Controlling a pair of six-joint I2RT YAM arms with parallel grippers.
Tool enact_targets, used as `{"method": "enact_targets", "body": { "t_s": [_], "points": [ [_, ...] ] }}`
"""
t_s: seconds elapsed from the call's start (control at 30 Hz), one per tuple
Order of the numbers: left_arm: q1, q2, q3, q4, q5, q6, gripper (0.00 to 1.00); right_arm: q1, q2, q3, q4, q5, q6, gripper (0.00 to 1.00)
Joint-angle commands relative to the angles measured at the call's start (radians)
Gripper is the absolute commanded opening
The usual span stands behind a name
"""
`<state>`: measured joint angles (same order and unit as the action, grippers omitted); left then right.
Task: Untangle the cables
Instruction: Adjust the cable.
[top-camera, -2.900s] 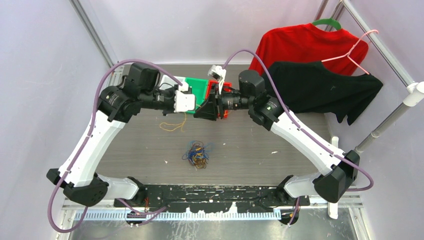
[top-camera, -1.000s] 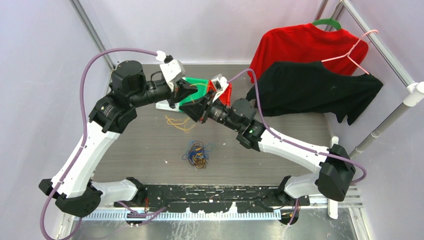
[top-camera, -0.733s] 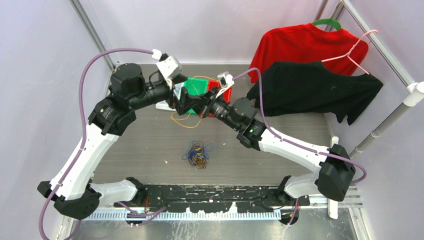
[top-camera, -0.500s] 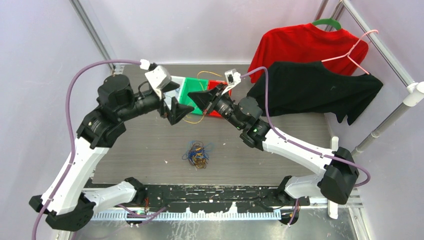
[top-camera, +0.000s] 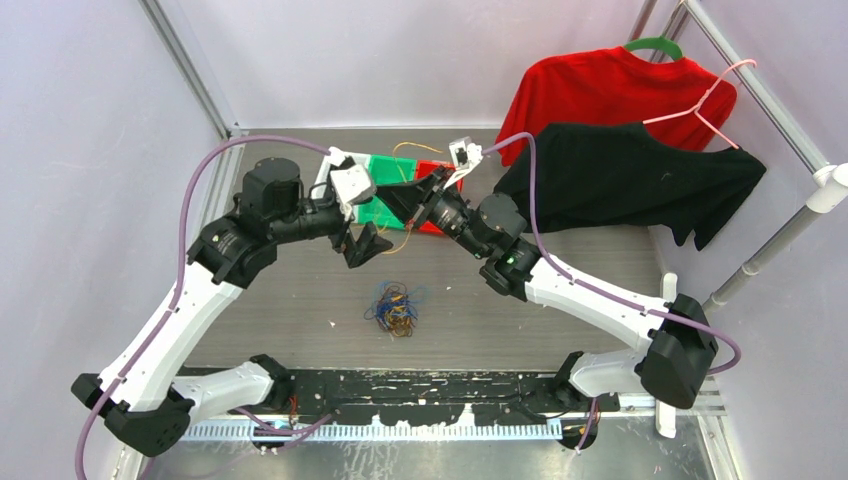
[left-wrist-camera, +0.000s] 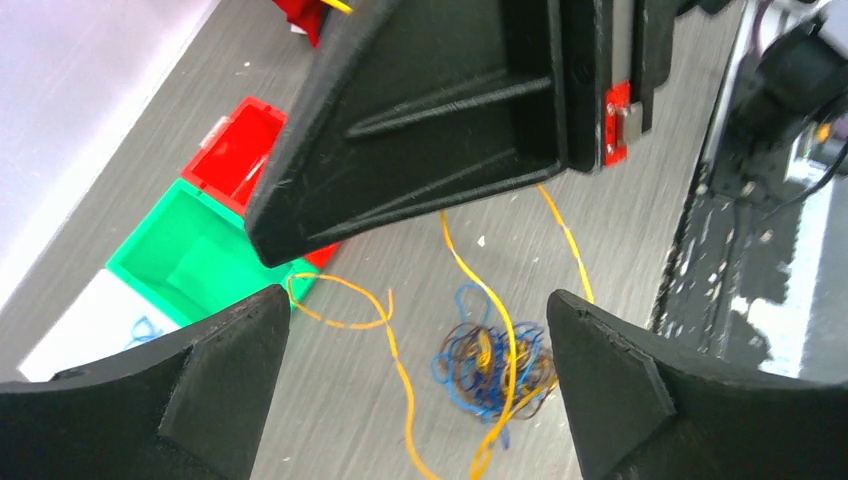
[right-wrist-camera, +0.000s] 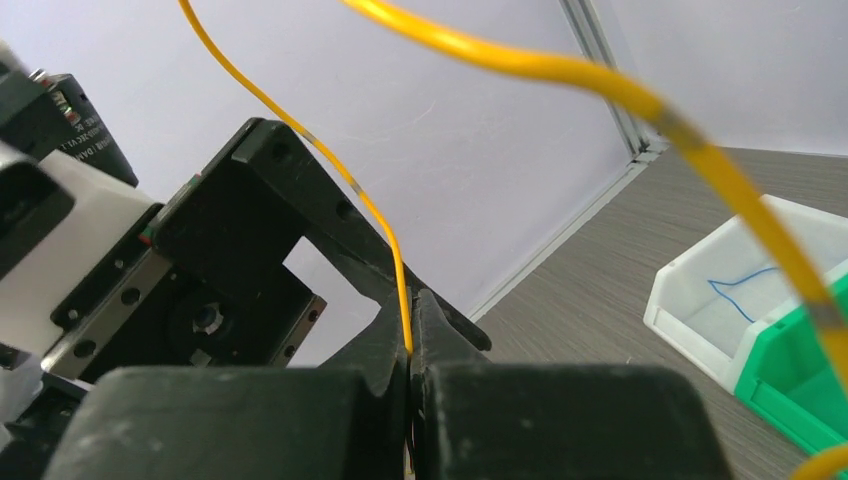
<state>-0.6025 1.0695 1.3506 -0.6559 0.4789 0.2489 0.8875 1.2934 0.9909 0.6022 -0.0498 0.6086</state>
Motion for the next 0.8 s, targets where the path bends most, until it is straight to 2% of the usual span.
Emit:
{"method": "enact_targets", "body": {
  "t_s": [0.0,0.17,0.27,0.43,0.53,0.67,0.77],
  "points": [
    [-0.019,-0.031,0.009,-0.024,0.018,0.218,0.97,-0.001,0.001,0.061,0.037,-0.033,0.013,0.01],
    [-0.03,-0.02,0.053,-0.156,0.09,0.364,0.88,0.0,0.018,0.074,0.025,-0.047,0.019,0.01],
    [-0.038,-0.014,0.078,-0.249,0.131,0.402,0.82,0.003,0.023,0.085,0.002,-0.052,0.007,0.01],
    [-0.057,-0.018,0.115,-0.341,0.164,0.442,0.87,0.008,0.014,0.096,-0.048,-0.044,-0.052,0.01],
    [-0.062,-0.03,0.118,-0.34,0.168,0.429,0.87,0.02,0.009,0.109,-0.083,-0.036,-0.089,0.01],
    [-0.082,-0.04,0.081,-0.241,0.058,0.367,0.86,0.036,0.016,0.118,-0.088,-0.015,-0.1,0.01],
    [-0.137,-0.039,0.037,-0.145,-0.108,0.352,0.78,0.064,0.023,0.139,-0.119,0.021,-0.126,0.01]
  ]
}}
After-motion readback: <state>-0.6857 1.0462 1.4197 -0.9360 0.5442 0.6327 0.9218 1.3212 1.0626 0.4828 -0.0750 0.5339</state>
